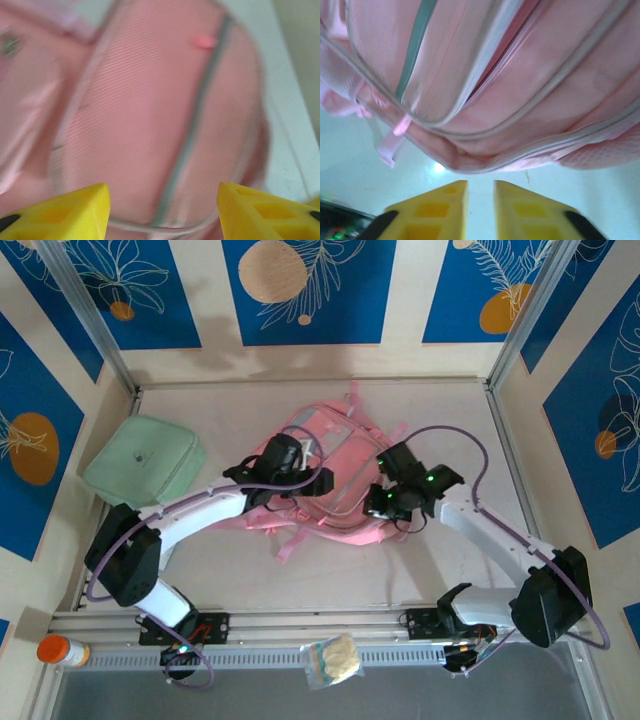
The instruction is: Pack books, pencil case, and school supplies into a backpack
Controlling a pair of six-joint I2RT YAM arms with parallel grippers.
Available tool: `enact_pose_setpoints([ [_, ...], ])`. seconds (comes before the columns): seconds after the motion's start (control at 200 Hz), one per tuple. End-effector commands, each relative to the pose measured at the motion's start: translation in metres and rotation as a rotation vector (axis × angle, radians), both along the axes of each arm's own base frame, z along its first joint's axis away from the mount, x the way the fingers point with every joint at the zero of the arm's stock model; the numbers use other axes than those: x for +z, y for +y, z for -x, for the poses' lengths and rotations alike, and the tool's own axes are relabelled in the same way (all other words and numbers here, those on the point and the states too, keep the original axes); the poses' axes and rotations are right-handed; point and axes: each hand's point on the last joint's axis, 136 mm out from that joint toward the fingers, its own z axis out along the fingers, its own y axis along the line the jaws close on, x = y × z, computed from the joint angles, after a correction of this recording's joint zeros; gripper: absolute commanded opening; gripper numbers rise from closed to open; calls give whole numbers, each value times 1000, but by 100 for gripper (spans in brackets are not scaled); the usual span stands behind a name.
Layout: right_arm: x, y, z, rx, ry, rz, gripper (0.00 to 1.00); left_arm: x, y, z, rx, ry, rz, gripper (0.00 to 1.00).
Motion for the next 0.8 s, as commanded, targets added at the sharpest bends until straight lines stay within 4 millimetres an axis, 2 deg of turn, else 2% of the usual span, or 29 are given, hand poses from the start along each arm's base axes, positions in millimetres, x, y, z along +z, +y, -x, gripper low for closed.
enact_pose_setpoints([
  [0.0, -5, 6, -2, -87, -18, 107, 30, -14, 10, -5, 56, 39, 48, 54],
  [0.18, -7, 47, -7, -115, -64, 141, 45, -33, 24, -18, 119, 68, 48, 46],
  [0.33, -13, 69, -20, -180, -54, 139, 47, -40, 29, -27, 155, 80, 78, 40],
  [0.46, -20, 79, -21, -254, -60, 196, 48, -43, 33, -29, 174, 79, 81, 37],
  [0.595, -35, 87, -22, -313, -23, 210, 49, -52, 39, -28, 187, 95, 63, 36],
  [0.735, -46, 101, -26, -314, -17, 199, 49, -56, 44, -26, 201, 97, 61, 37],
  [0.795, -52, 99, -26, -333, -8, 228, 49, -57, 46, -25, 200, 95, 55, 37],
])
